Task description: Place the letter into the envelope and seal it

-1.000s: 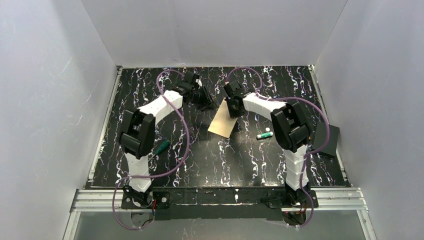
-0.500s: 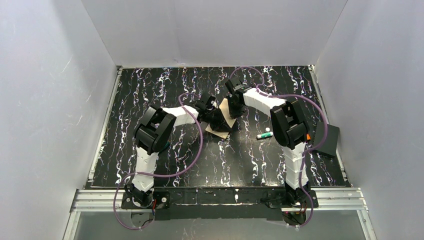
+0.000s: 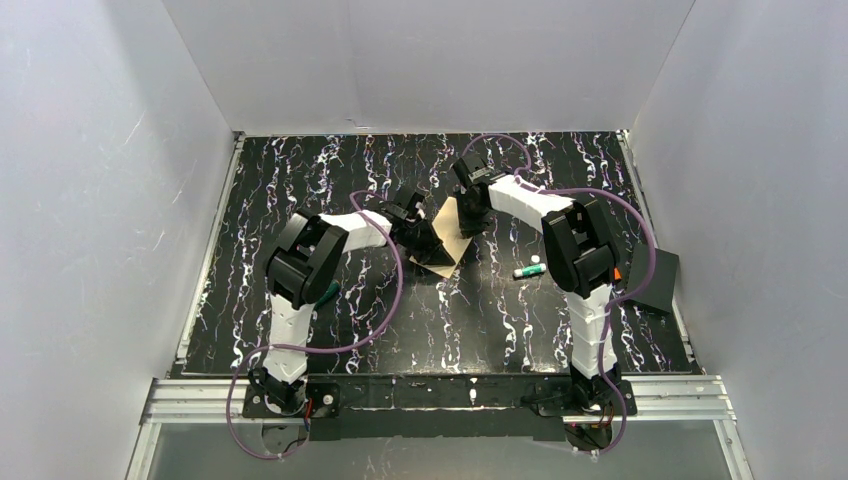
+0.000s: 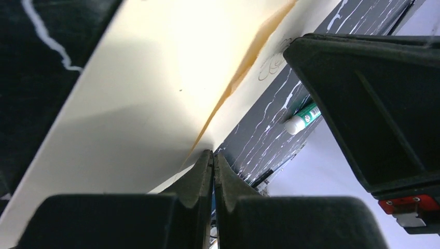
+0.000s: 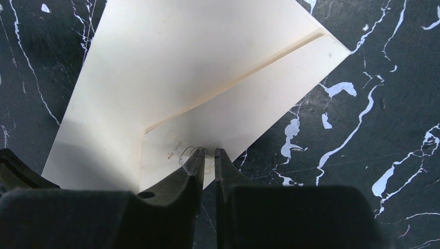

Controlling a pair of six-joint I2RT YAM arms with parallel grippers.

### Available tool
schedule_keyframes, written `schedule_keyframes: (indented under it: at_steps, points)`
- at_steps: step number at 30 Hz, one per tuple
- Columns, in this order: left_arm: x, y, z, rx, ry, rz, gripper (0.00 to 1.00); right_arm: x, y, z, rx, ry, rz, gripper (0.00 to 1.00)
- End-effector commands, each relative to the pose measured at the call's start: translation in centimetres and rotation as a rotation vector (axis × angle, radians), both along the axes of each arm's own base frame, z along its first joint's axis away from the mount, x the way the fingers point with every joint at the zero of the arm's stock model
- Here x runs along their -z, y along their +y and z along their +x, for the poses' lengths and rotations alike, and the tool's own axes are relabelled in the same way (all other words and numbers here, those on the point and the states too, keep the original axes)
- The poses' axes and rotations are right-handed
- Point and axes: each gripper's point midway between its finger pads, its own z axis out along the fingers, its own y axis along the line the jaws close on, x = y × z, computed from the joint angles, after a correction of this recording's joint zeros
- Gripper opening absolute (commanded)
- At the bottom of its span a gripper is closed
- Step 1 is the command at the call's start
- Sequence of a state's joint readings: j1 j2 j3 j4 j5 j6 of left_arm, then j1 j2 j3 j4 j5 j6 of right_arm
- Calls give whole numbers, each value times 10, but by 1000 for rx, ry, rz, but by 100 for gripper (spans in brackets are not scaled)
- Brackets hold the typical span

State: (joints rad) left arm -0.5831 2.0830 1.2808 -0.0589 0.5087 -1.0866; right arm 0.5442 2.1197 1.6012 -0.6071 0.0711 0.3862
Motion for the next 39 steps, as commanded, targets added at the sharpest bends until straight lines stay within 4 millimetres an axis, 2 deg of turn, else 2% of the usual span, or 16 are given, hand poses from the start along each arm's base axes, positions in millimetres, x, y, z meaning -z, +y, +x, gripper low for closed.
schedule_keyframes:
  at_steps: [1, 5, 8, 13, 17, 24, 28, 32, 39]
  points:
    - [-2, 18, -6, -49, 74, 69, 0, 24, -11, -24, -20, 117, -59, 22]
    - [9, 23, -17, -62, 158, 95, 0, -19, 17, -6, -102, -21, 51, 25]
    - [12, 23, -22, -77, 216, 71, 0, -37, 28, 0, -199, -103, 37, 23]
    - [16, 26, -26, -82, 261, 60, 0, -36, 33, -8, -327, -165, -58, 16]
    - [18, 29, -26, -103, 293, 42, 0, -39, 34, -9, -372, -211, -130, 15]
    - [21, 32, -29, -126, 330, 10, 0, -11, 42, -11, -385, -159, -109, 15]
    - [22, 32, -31, -127, 343, -1, 0, 12, 31, -12, -347, -115, -179, 15]
    - [23, 32, -33, -123, 351, -3, 0, 26, 18, -9, -307, -108, -244, 19]
    - [29, 36, -39, -126, 376, 6, 0, 40, 20, 1, -264, -118, -262, 28]
